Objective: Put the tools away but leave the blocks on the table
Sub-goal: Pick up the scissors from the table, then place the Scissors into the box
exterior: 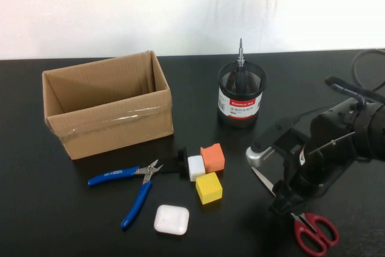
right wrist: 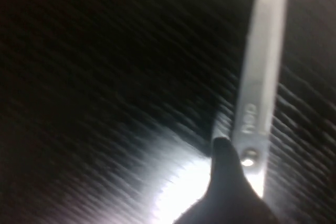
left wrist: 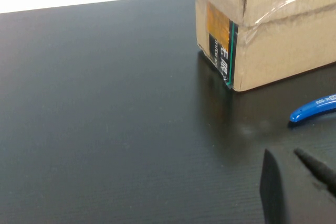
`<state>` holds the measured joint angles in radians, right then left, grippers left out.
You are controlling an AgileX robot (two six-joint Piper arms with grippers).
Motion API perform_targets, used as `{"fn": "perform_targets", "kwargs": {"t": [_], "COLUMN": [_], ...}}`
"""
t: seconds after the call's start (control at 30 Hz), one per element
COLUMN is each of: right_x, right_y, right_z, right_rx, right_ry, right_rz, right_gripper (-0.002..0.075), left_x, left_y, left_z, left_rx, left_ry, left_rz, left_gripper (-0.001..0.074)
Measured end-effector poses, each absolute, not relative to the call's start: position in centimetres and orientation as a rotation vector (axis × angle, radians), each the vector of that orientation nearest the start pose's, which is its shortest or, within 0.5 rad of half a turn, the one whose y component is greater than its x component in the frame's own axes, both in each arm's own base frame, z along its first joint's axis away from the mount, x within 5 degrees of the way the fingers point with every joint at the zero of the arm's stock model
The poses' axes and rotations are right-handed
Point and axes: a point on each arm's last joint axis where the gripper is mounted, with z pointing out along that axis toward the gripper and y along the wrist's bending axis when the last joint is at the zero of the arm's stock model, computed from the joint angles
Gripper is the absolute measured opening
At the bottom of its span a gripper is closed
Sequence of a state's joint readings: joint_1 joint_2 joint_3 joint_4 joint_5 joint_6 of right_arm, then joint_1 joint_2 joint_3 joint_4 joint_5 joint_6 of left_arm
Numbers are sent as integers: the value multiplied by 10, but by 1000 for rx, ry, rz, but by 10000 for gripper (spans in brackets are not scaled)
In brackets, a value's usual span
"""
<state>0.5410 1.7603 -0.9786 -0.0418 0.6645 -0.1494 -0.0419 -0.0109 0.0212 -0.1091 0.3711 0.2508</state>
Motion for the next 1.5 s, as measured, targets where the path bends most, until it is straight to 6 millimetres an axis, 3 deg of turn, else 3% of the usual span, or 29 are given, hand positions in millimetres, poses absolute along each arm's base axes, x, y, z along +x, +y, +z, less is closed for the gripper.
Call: {"fn": "perform_targets", "kwargs": {"t": [0.17,0.27,0.63,1.03,1.07,1.1,1.3,1.37,1.4,1.43,1.5], "right_x": [271,272,273,273,273,272,273,278,282,286,296], "right_y": [168,168,170,168,167,166,164,166,167,170,175], "right_z": [157,151,148,153,155,159,190,205,216,226,249], "right_rx": [-1058,-1063,-1069,-1108,-1116,-1116,-1116,-1109,-1103,-1097,-1086], "right_ry": [2728,2741,2753,2717,2710,2697,2611,2568,2539,2509,2446], "right_rz": [23,19,27,-8,-15,-17,-41,-52,-55,-56,-51], "right_gripper": [347,314,-3,-9,55,-9,-9,-9,55,-9,-9], "left_x": [52,52,52,52,52,52,52,52,52,52,52], "left_y": [-6,-6,-6,-6,-6,-6,-6,-6,-6,-6,-6], "left_z": [173,173,173,173,173,173,173,173,173,173,173], "left_rx": [205,205,205,205,205,205,205,205,205,205,205], "left_ry": [1852,1852,1852,1852,1852,1852,1852,1852,1852,1852,1852], "left_rz": [38,38,38,38,38,38,38,38,38,38,38], "left_gripper": [-3,-3,-3,-3,-3,-4,-4,-4,-4,-4,-4]}}
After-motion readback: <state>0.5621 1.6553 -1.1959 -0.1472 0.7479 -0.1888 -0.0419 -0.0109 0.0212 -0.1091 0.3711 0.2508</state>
